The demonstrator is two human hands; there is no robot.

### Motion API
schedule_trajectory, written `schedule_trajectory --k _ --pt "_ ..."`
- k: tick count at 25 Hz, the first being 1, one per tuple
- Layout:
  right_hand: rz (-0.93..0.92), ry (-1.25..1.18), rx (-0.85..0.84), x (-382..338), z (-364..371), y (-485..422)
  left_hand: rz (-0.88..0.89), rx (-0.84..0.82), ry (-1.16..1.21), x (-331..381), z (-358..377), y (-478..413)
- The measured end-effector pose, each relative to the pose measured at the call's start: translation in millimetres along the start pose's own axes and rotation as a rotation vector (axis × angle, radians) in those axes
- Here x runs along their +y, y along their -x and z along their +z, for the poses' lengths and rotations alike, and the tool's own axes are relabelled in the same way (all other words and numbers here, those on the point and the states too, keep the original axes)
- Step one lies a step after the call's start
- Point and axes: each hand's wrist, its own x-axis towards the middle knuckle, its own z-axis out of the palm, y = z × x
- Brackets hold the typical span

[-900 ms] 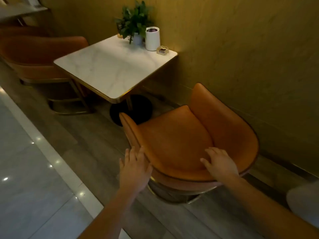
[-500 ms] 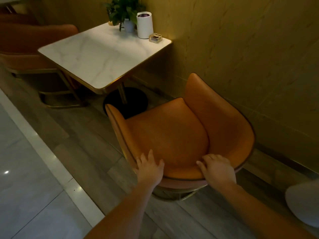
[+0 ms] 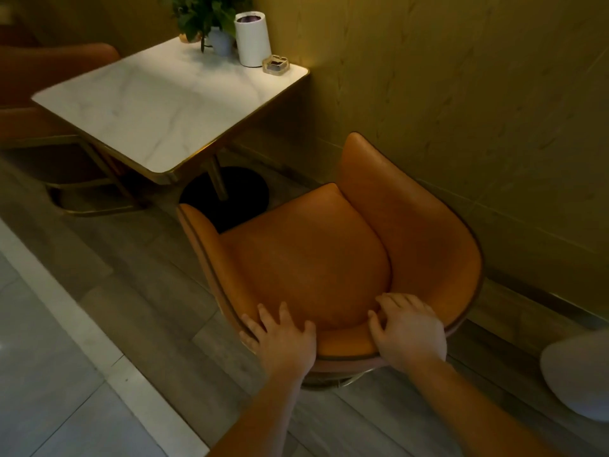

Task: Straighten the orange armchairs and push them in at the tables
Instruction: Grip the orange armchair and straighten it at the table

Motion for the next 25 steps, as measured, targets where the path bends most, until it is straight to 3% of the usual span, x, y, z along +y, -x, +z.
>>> schedule_trajectory --k 10,25 --pt "-0.029 0.028 0.032 30.3 -1.2 -46.3 0.007 0.024 0.002 41.5 3.5 -12.8" --pt "-0.167 -0.010 0.049 93.7 -8.4 -159.7 -0.144 0.082 0.013 143.8 5.7 -69.5"
